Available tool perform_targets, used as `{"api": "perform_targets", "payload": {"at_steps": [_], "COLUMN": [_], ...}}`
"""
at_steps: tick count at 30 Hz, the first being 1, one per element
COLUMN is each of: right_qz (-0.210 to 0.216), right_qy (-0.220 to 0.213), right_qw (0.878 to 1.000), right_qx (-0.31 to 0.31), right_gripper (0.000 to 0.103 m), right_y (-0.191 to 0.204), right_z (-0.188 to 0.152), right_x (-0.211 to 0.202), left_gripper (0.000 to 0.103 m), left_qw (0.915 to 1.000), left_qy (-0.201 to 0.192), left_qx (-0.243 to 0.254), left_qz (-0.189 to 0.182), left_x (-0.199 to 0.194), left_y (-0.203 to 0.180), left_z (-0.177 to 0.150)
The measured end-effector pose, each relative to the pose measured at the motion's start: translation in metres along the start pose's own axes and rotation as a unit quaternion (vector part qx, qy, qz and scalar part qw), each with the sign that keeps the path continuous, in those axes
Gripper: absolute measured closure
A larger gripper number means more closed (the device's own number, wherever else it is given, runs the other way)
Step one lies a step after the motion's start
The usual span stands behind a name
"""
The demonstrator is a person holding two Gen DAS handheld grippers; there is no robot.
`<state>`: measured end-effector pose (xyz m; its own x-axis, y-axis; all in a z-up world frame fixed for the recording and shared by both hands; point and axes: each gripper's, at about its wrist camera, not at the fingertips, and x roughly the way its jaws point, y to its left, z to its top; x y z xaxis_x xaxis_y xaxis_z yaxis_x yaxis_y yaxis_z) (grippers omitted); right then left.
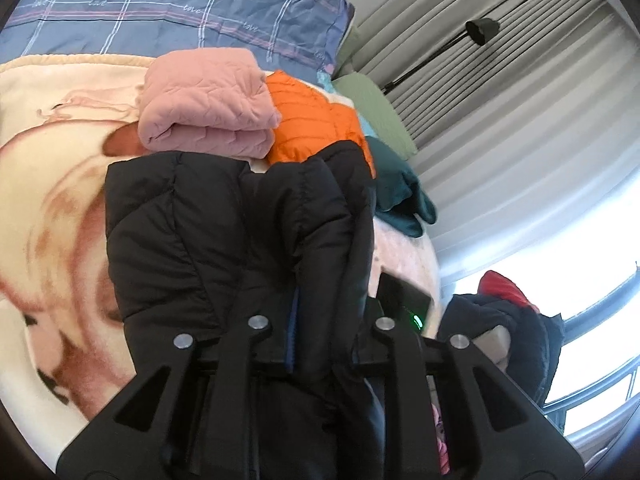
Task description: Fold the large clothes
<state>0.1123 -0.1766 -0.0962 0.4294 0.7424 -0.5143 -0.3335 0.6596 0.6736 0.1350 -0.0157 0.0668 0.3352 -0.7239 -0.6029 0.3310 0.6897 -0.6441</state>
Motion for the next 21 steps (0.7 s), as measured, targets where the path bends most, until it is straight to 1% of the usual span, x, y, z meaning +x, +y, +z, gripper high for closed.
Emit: {"api": "perform_targets", "payload": {"at_steps": [1,2,3,4,5,6,7,8,9,11,12,13,14,15,17,20,21], "right_qz": [0.017,0.033,0.035,0.039,0.054,0.063,0.068,0.072,0.072,0.047,0.016,-0.018,-0.055,-0.075,-0.084,-0.108,-0.112], "right_qy": [0.021,0.056,0.068,0.070,0.069,0.073,0.077,0.080,0.081,0.073,0.059,0.039,0.013,-0.011,-0.059,-0.085,-0.089], "right_qw": [1.000,0.998,0.997,0.996,0.995,0.994,0.993,0.992,0.991,0.993,0.996,0.998,0.998,0.997,0.995,0.989,0.987], "right_qx": [0.001,0.012,0.024,0.034,0.044,0.049,0.058,0.068,0.076,0.082,0.070,0.051,0.030,0.017,0.014,0.056,0.073], "right_gripper": [0.069,0.069,0.069,0.074,0.076,0.080,0.083,0.084,0.086,0.086,0.085,0.083,0.081,0.078,0.077,0.077,0.077], "right_y": [0.000,-0.002,-0.006,-0.010,-0.015,-0.018,-0.021,-0.023,-0.025,-0.023,-0.019,-0.015,-0.011,-0.009,-0.017,-0.042,-0.052], "right_z": [-0.007,-0.016,-0.021,-0.023,-0.024,-0.022,-0.021,-0.021,-0.022,-0.027,-0.032,-0.037,-0.044,-0.051,-0.068,-0.083,-0.089], "right_x": [0.006,0.023,0.036,0.047,0.059,0.065,0.068,0.068,0.063,0.045,0.027,0.008,-0.015,-0.035,-0.082,-0.110,-0.116], "left_gripper": [0.085,0.085,0.085,0.085,0.085,0.085,0.085,0.085,0.085,0.085,0.085,0.084,0.083,0.082,0.080,0.077,0.077], "left_qw": [0.9999,0.9997,0.9995,0.9994,0.9998,0.9999,0.9999,0.9998,0.9994,0.9985,0.9984,0.9987,0.9993,0.9995,0.9991,0.9983,0.9980], "left_qy": [-0.002,-0.003,-0.003,0.000,0.006,0.011,0.015,0.019,0.022,0.025,0.025,0.025,0.025,0.025,0.025,0.026,0.028], "left_qx": [-0.001,-0.004,-0.005,-0.004,0.001,0.006,0.004,-0.010,-0.026,-0.039,-0.036,-0.028,-0.009,0.007,0.033,0.051,0.054], "left_qz": [-0.010,-0.023,-0.031,-0.034,-0.020,-0.003,0.004,0.005,-0.005,-0.030,-0.035,-0.034,-0.025,-0.018,-0.008,0.006,0.014], "left_x": [0.001,0.007,0.011,0.017,0.028,0.040,0.048,0.059,0.066,0.076,0.079,0.081,0.084,0.087,0.096,0.115,0.130], "left_y": [-0.001,-0.002,-0.004,-0.007,-0.011,-0.012,-0.011,-0.006,-0.002,0.001,-0.003,-0.009,-0.019,-0.026,-0.040,-0.054,-0.058], "left_z": [0.001,0.002,0.003,0.004,0.003,0.002,0.001,0.000,0.001,0.002,0.002,0.001,-0.001,-0.002,-0.004,-0.009,-0.010]}}
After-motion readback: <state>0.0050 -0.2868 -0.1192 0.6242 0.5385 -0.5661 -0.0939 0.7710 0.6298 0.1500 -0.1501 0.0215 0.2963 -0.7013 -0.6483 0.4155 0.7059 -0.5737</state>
